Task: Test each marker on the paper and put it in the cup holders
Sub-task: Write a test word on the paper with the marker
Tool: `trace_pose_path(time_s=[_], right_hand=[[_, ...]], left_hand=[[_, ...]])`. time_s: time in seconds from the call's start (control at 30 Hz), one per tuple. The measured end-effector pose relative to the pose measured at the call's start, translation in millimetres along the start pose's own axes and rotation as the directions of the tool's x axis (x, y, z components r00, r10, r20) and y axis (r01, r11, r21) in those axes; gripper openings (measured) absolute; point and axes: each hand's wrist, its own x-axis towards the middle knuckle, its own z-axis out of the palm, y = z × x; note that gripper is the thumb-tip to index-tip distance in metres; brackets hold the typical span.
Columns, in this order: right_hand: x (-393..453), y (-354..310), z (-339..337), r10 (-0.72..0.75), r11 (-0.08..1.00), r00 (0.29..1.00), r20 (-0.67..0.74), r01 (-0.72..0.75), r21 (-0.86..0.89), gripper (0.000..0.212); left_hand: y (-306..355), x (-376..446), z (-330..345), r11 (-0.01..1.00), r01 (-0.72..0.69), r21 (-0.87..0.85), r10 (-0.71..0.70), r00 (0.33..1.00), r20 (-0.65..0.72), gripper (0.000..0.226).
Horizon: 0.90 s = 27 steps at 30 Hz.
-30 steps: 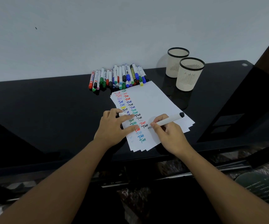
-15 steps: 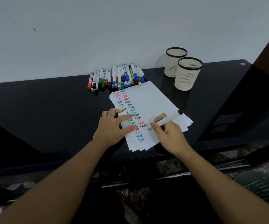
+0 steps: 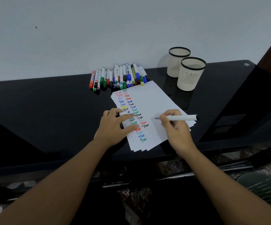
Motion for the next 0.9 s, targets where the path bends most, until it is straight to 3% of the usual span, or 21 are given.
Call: trace_pose_path(time_s=[0.37, 0.9], right_hand=[[-2.2, 0.5, 0.5, 0.014, 0.998, 0.996, 0.092, -0.009, -0.056, 0.012], [-2.2, -1.6, 1.8, 0.044, 0.994, 0.987, 0.152, -0.028, -0.104, 0.013]], left_hand=[[-2.8, 0.6, -0.1, 0.998, 0.001, -0.057, -0.002, 1.000, -0.021, 0.055], [4.0, -0.6, -7.3, 0.987, 0.060, -0.148, -0.063, 0.998, -0.013, 0.073]])
